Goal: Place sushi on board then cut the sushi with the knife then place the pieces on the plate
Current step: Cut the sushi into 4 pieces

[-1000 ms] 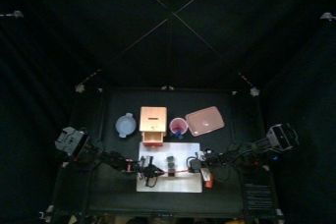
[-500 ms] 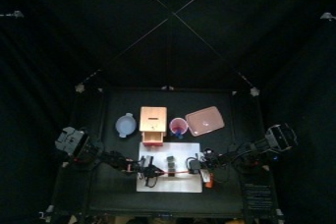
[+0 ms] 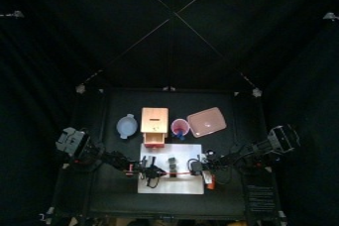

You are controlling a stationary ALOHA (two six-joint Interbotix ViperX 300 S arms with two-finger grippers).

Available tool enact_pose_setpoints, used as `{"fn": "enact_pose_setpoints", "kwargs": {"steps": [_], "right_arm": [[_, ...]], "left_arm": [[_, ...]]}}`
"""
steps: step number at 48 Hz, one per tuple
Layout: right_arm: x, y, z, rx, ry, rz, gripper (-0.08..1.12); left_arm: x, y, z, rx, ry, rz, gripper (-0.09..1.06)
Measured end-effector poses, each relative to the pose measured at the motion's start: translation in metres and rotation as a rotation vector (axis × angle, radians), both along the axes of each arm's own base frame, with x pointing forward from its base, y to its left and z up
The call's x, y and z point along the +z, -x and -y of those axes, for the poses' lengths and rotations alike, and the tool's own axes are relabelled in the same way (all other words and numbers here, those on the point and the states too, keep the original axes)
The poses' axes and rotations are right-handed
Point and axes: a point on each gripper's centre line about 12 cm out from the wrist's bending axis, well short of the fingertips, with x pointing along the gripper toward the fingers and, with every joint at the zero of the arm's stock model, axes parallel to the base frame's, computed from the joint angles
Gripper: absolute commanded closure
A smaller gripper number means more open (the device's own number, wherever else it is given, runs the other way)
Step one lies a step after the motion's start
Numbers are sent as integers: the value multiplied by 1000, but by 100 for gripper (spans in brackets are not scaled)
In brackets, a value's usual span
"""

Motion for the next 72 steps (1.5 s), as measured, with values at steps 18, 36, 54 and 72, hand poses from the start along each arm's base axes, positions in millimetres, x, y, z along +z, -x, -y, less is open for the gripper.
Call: {"fn": "enact_pose_setpoints", "kwargs": {"steps": [18,36,54,72], "right_arm": [[3,-1,4,12,24,11,79],[3,0,4,14,26,10,79],[4,-1,3,12,22,12,79],[4,-1,2,14,22,12,79]], "left_arm": [[-1,0,-1,3,0,-3,65],[-1,0,-1,3,1,-3,65],[-1,1,3,-6,2,-3,65],[0,2,5,-8,5,-1,65]]}}
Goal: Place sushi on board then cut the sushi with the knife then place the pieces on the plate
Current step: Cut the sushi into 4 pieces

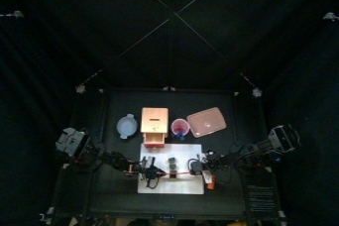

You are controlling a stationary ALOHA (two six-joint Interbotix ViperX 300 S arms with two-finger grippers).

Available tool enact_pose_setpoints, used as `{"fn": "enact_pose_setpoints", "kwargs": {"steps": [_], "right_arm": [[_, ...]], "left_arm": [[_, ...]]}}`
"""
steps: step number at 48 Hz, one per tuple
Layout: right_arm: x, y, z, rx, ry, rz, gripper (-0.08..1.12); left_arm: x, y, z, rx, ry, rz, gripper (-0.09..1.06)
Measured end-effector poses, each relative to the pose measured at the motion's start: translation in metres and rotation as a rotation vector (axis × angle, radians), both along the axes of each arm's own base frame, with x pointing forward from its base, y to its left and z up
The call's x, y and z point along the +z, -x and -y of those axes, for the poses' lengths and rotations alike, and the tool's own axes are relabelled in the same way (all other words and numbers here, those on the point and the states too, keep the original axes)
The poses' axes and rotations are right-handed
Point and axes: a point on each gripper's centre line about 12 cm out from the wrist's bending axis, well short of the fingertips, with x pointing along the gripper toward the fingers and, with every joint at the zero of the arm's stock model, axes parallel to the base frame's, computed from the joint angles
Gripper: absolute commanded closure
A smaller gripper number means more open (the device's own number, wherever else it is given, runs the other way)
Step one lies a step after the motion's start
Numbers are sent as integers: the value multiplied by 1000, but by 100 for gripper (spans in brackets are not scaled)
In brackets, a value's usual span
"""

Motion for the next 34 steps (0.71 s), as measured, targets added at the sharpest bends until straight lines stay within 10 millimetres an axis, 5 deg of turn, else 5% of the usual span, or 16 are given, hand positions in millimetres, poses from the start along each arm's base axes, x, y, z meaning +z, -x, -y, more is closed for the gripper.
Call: {"fn": "enact_pose_setpoints", "kwargs": {"steps": [34], "right_arm": [[-12,-4,-1,-20,-8,-42,79]], "left_arm": [[-19,0,0,1,-12,-45,65]]}}
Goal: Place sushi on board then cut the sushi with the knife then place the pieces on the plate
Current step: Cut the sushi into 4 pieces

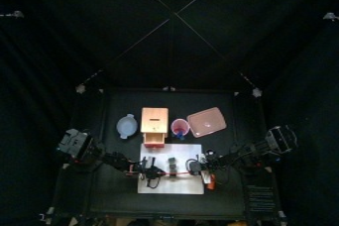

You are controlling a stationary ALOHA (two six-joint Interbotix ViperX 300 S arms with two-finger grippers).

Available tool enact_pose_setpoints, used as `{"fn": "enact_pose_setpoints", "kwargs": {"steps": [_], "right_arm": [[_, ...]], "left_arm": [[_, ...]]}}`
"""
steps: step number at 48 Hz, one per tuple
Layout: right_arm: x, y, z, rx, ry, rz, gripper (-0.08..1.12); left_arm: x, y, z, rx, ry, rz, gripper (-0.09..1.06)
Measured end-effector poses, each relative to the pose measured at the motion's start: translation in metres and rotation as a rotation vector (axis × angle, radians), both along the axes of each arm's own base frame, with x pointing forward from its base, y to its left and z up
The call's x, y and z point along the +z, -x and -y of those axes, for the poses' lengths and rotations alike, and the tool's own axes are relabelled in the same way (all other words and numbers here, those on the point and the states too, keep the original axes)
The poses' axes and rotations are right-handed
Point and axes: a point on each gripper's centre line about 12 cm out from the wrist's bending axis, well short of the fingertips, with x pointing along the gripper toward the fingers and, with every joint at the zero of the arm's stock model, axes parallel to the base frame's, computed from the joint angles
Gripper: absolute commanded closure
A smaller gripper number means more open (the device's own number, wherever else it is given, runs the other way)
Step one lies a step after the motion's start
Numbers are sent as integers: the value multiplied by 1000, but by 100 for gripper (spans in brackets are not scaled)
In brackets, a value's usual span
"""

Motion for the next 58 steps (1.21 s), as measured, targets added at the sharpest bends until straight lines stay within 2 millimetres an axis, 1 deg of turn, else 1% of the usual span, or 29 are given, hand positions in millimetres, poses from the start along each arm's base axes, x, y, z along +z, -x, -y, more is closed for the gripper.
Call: {"fn": "enact_pose_setpoints", "kwargs": {"steps": [9,15,23,29,38,47,51,58], "right_arm": [[-5,0,-3,2,-3,-19,79],[-8,-1,-7,9,-3,-27,79],[-15,-1,-8,9,3,-49,79],[-26,-4,-8,7,9,-76,79],[-26,-6,-9,7,9,-78,79],[-20,-8,-10,15,20,-79,79],[-13,-7,-9,23,30,-72,79],[10,-3,-6,49,63,-40,79]], "left_arm": [[-5,1,8,-8,5,-12,65],[-4,1,13,-10,12,-9,65],[-7,1,13,-4,14,-16,65],[-18,2,12,4,8,-43,65],[-21,2,12,7,8,-55,65],[-12,2,12,6,18,-44,65],[0,1,11,5,23,-18,65],[23,0,6,-3,11,41,63]]}}
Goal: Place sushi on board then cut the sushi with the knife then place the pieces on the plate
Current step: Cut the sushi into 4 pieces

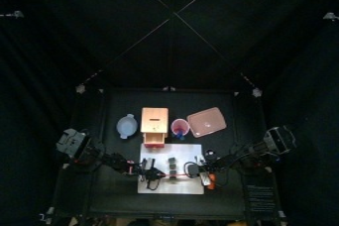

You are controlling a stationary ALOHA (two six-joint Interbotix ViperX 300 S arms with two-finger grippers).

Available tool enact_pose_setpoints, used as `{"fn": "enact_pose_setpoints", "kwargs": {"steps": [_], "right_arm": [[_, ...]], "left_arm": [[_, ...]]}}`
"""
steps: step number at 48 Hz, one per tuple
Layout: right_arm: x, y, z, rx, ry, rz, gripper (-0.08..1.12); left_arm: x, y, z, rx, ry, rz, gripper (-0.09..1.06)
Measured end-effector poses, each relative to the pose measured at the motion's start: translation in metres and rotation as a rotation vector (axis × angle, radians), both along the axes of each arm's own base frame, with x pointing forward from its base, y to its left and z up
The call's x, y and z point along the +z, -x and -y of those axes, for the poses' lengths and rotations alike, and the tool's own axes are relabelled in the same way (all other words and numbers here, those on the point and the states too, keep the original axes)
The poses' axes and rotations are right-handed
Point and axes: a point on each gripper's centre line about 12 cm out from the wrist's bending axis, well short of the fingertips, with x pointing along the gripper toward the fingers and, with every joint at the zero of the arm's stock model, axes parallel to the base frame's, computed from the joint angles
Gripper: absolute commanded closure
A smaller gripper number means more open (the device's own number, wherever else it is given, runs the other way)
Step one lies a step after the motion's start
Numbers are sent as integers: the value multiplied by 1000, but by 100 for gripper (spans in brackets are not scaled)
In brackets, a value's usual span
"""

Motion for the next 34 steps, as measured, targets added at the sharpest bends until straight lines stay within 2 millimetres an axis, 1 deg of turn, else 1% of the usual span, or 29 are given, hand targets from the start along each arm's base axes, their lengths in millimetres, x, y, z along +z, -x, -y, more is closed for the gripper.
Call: {"fn": "enact_pose_setpoints", "kwargs": {"steps": [4,7,12,15,21,26,34], "right_arm": [[12,2,2,7,11,20,79],[19,5,5,7,17,32,79],[30,7,10,-1,23,55,79],[36,9,15,-12,27,66,79],[56,15,27,-47,33,98,79],[73,25,37,-82,25,132,79],[72,46,48,-166,-42,112,79]], "left_arm": [[14,-1,-3,-3,-13,35,59],[23,-1,-6,-1,-19,60,53],[33,-3,-11,10,-21,89,37],[38,-3,-14,19,-20,113,25],[50,-6,-21,48,-17,172,9],[60,-5,-27,75,-20,239,6],[71,2,-36,120,-39,349,6]]}}
